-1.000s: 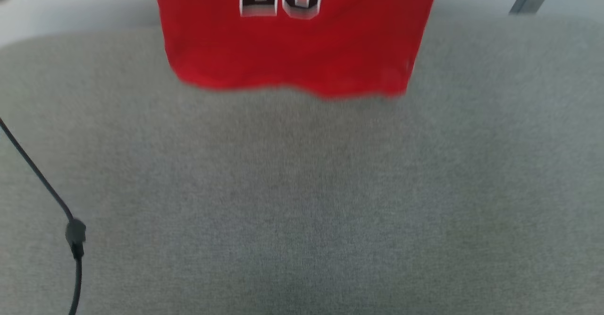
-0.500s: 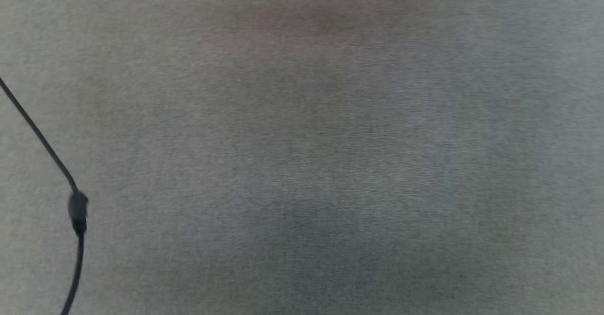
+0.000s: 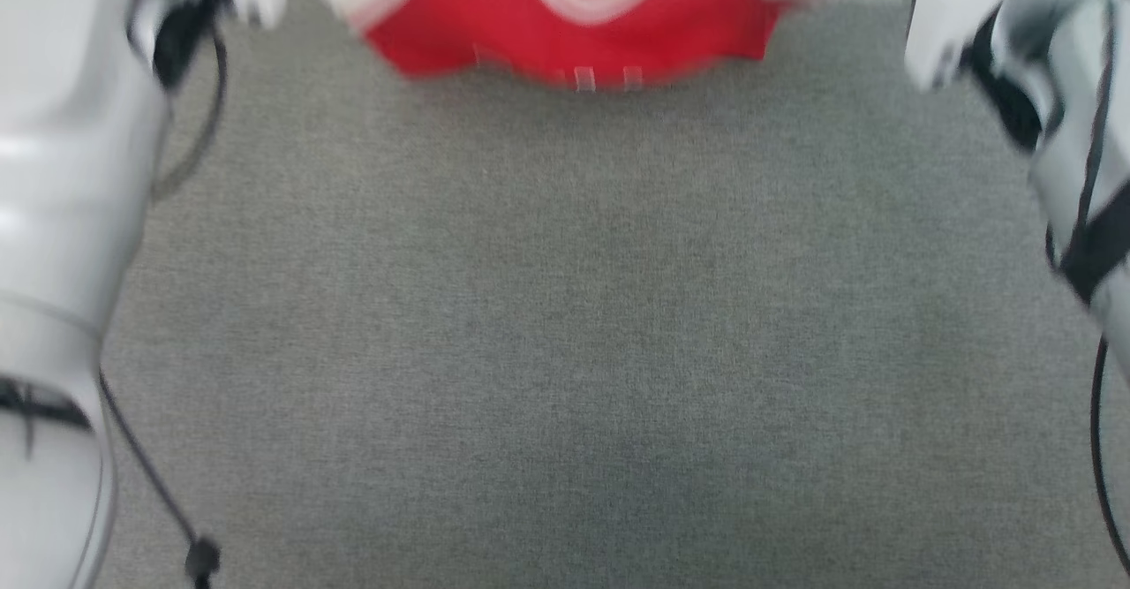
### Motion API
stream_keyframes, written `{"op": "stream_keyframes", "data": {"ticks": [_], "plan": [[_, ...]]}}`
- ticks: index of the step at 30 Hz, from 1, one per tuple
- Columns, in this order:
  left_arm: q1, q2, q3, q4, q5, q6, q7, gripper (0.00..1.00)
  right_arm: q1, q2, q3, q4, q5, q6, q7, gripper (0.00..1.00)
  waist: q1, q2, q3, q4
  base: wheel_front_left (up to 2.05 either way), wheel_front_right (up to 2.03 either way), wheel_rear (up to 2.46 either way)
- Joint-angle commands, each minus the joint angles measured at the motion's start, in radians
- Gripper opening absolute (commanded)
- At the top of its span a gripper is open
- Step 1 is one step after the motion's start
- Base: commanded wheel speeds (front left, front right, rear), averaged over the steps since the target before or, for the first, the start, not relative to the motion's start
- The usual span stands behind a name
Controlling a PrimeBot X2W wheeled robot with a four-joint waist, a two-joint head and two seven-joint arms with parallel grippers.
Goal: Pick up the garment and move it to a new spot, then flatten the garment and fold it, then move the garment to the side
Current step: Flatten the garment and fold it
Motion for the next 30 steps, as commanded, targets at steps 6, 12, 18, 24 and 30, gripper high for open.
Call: {"op": "stream_keyframes", "data": {"ticks": [6, 12, 18, 24, 30], "plan": [[0.203, 0.06, -0.02, -0.12, -0.12, 0.002, 0.177, 0.0, 0.226, -0.075, 0.019, -0.213, 0.261, 0.0, 0.226, 0.0, -0.0001, 0.0, -0.054, 0.0, 0.0, 0.0, 0.0], [0.431, 0.147, -0.024, -0.34, -0.184, 0.065, 0.312, 0.0, 0.462, -0.188, 0.02, -0.471, 0.37, 0.0, 0.397, 0.0, -0.0001, 0.0, -0.094, -0.012, 0.0, 0.0, 0.0], [0.703, 0.297, -0.008, -0.712, -0.244, 0.245, 0.425, 0.0, 0.671, -0.304, -0.016, -0.686, 0.417, 0.0, 0.544, 0.0, -0.0001, 0.0, -0.102, -0.02, 0.0, 0.0, 0.0], [0.958, 0.467, -0.012, -1.005, -0.259, 0.444, 0.5, 0.0, 0.835, -0.381, -0.07, -0.802, 0.407, 0.0, 0.673, 0.0, -0.0001, 0.0, -0.109, -0.028, 0.0, 0.0, 0.0], [1.124, 0.541, -0.032, -1.136, -0.274, 0.56, 0.522, 0.0, 0.962, -0.406, -0.12, -0.882, 0.428, 0.0, 0.785, 0.0, -0.0001, 0.0, -0.119, -0.028, 0.0, 0.0, 0.0]]}}
